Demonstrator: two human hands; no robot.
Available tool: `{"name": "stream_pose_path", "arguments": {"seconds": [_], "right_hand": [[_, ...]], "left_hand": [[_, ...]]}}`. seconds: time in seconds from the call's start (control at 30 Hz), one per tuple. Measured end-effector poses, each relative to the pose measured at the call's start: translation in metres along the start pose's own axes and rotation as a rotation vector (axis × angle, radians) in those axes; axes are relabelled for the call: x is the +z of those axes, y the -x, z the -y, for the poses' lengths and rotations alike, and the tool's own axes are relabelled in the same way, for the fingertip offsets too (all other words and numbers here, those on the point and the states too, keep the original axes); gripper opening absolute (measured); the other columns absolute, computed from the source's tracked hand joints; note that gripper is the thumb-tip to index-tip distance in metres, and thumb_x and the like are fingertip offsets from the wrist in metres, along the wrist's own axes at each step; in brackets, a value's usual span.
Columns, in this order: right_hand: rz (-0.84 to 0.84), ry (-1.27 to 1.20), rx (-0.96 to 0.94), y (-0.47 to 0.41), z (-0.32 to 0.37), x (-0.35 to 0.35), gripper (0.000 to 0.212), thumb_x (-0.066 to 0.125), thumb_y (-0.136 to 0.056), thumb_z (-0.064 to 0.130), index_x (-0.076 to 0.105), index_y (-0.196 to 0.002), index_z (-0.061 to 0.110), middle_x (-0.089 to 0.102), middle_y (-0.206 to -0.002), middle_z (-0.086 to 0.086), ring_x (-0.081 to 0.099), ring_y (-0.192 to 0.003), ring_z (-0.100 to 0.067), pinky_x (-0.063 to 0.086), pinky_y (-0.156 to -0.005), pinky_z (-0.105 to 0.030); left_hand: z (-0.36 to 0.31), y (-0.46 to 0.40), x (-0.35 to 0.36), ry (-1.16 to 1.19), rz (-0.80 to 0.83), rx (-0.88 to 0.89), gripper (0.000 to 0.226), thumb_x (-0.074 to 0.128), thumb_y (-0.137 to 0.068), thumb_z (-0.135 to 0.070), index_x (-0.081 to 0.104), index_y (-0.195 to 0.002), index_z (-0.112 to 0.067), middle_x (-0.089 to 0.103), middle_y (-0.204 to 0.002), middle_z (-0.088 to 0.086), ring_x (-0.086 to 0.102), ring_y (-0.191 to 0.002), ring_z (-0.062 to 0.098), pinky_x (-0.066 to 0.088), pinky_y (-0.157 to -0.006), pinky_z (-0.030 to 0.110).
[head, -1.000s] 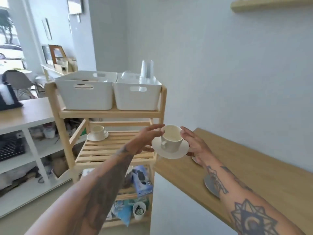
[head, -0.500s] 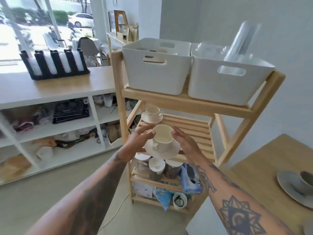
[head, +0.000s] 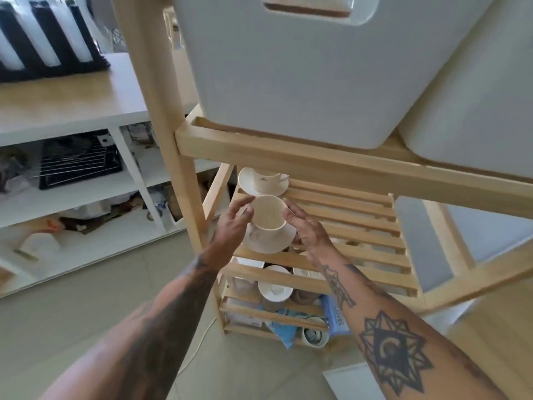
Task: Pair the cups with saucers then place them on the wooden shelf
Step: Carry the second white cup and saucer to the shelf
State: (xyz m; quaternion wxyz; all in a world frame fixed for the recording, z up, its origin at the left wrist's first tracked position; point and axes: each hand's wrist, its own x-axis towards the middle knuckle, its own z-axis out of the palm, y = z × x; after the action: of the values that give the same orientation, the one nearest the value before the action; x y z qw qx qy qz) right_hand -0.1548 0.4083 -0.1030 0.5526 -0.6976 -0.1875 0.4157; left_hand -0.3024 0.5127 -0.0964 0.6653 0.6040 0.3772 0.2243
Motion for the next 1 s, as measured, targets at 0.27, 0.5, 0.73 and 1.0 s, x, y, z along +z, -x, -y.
{"name": "stream_pose_path", "arguments": {"seconds": [0.27,0.5,0.73,1.0], "right_hand": [[0.016,0.000,-0.011,-0.016,-0.014,0.011,0.040,0.068,-0.092,0.040,0.063,-0.131,0.040,0.067,-0.132,0.003,0.060,-0.110,-0.014,0.049,-0.080,-0.024],[0.018,0.107,-0.043,-0.004,-0.009,0.009,0.057,0.062,-0.092,0.051,0.045,-0.146,0.042,0.052,-0.149,0.002,0.048,-0.135,-0.022,0.045,-0.097,-0.031],[-0.010,0.112,-0.116,0.046,0.002,-0.020,0.059,0.061,-0.094,0.048,0.041,-0.149,0.038,0.050,-0.151,-0.001,0.058,-0.108,-0.008,0.048,-0.080,-0.020],[-0.082,0.102,-0.195,0.187,0.027,-0.098,0.053,0.055,-0.099,0.045,0.043,-0.149,0.033,0.042,-0.155,0.002,0.040,-0.142,-0.022,0.039,-0.110,-0.044]], "left_hand": [[0.011,-0.008,-0.003,-0.017,-0.035,-0.004,0.036,0.045,-0.106,-0.024,0.053,-0.142,-0.021,0.050,-0.139,-0.001,0.045,-0.121,0.013,0.033,-0.096,0.030],[0.000,0.007,0.000,-0.009,-0.107,-0.060,0.046,0.048,-0.105,-0.023,0.043,-0.151,-0.015,0.040,-0.157,0.010,0.037,-0.144,0.027,0.032,-0.116,0.040],[-0.024,0.056,0.006,-0.109,-0.187,-0.030,0.046,0.046,-0.106,-0.026,0.043,-0.150,-0.011,0.042,-0.156,0.012,0.041,-0.142,0.029,0.031,-0.119,0.049],[-0.062,0.162,0.069,-0.139,-0.211,0.057,0.040,0.048,-0.104,-0.028,0.056,-0.140,-0.014,0.057,-0.137,0.009,0.050,-0.118,0.022,0.039,-0.105,0.040]]}}
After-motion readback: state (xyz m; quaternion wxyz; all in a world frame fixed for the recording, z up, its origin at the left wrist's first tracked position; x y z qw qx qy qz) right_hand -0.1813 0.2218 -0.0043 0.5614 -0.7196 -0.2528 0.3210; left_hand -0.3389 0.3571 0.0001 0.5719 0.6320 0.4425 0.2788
